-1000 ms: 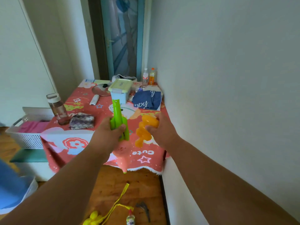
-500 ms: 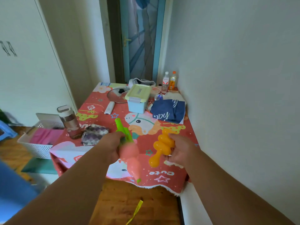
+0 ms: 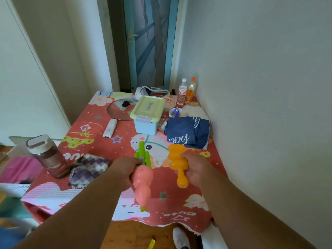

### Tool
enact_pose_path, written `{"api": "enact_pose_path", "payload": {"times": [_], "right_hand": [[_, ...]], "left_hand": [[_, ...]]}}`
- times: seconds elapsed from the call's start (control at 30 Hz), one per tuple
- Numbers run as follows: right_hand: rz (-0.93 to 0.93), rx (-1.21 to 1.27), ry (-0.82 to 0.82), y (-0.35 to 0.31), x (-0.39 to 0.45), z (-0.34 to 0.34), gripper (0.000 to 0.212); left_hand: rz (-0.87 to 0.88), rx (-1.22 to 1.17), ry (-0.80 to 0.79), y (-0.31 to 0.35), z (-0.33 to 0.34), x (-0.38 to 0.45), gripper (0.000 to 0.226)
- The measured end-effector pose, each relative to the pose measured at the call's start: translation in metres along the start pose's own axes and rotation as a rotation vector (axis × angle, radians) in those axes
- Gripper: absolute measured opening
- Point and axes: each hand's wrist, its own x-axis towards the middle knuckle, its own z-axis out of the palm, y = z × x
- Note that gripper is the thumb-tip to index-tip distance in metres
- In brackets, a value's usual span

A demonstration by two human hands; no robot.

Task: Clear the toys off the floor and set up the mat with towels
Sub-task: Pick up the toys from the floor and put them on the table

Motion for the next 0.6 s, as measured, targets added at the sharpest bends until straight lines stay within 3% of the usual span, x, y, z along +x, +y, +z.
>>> {"api": "enact_pose_path", "payload": {"times": [0.1,0.17,0.27,0.37,0.6], "right_hand": [[-0.025,-0.085,0.062,-0.008,0.049,-0.009,0.007],[-0.027,-0.156,0.134,-0.015,0.086,-0.021,0.006],[-0.015,-0.263,0.191,-0.019,0.131,-0.044,0.032],[0.039,-0.368,0.273,-0.026,0.176,-0.077,0.04],[0.112,-0.504,0.395,-0.023,0.222,-0.138,0.029]], "left_hand": [[0.066,0.023,0.036,0.008,0.008,0.048,0.005],[0.075,0.032,0.052,0.005,0.024,0.08,0.011],[0.04,0.091,0.067,-0.008,0.055,0.118,0.015],[-0.013,0.198,0.091,-0.021,0.095,0.166,0.019],[-0.005,0.461,0.051,-0.05,0.166,0.234,0.027]]}}
